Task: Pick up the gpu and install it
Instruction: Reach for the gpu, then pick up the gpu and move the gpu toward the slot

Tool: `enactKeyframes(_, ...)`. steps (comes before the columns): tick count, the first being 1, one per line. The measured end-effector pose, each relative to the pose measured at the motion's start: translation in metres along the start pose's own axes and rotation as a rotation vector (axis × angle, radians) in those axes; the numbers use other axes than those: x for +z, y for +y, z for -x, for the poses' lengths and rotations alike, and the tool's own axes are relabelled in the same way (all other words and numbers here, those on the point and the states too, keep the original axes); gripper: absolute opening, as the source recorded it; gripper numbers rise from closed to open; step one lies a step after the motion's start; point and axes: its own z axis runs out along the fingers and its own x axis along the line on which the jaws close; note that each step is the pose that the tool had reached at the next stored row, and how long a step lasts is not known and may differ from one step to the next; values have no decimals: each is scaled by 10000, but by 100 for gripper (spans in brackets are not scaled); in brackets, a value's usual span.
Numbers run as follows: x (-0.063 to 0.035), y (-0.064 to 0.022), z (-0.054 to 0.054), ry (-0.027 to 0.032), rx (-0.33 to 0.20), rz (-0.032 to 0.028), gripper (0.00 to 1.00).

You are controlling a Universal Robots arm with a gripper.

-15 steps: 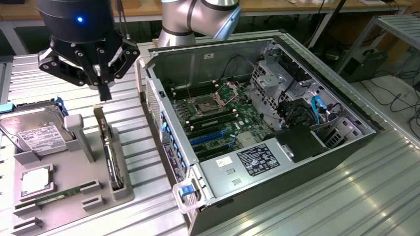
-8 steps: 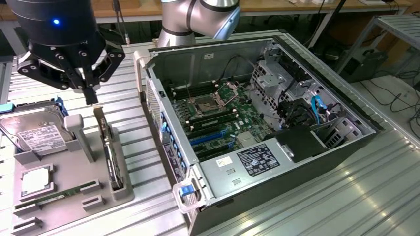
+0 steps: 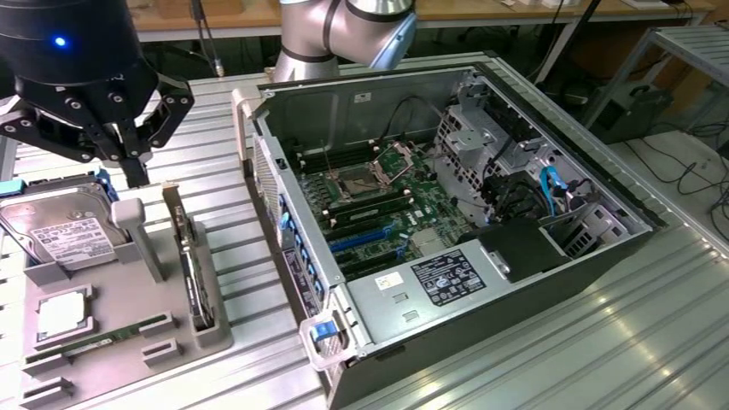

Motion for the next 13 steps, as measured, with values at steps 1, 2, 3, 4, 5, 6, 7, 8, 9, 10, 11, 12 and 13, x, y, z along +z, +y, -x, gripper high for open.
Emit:
enactKeyframes(1,0,0,0,-1,0,0,11)
enactKeyframes(2,0,0,0,-1,-1,1,11)
enactKeyframes(3,0,0,0,-1,0,1,11)
enactKeyframes(4,0,0,0,-1,0,1,11)
enactKeyframes(5,0,0,0,0,0,1,11)
enactKeyframes(6,0,0,0,-1,0,0,11)
enactKeyframes(7,0,0,0,0,0,1,11)
enactKeyframes(8,0,0,0,0,0,0,11)
enactKeyframes(9,0,0,0,-1,0,1,11)
enactKeyframes(10,0,0,0,-1,0,0,11)
enactKeyframes(11,0,0,0,0,0,0,11)
enactKeyframes(12,0,0,0,-1,0,1,11)
enactKeyframes(13,0,0,0,-1,0,1,11)
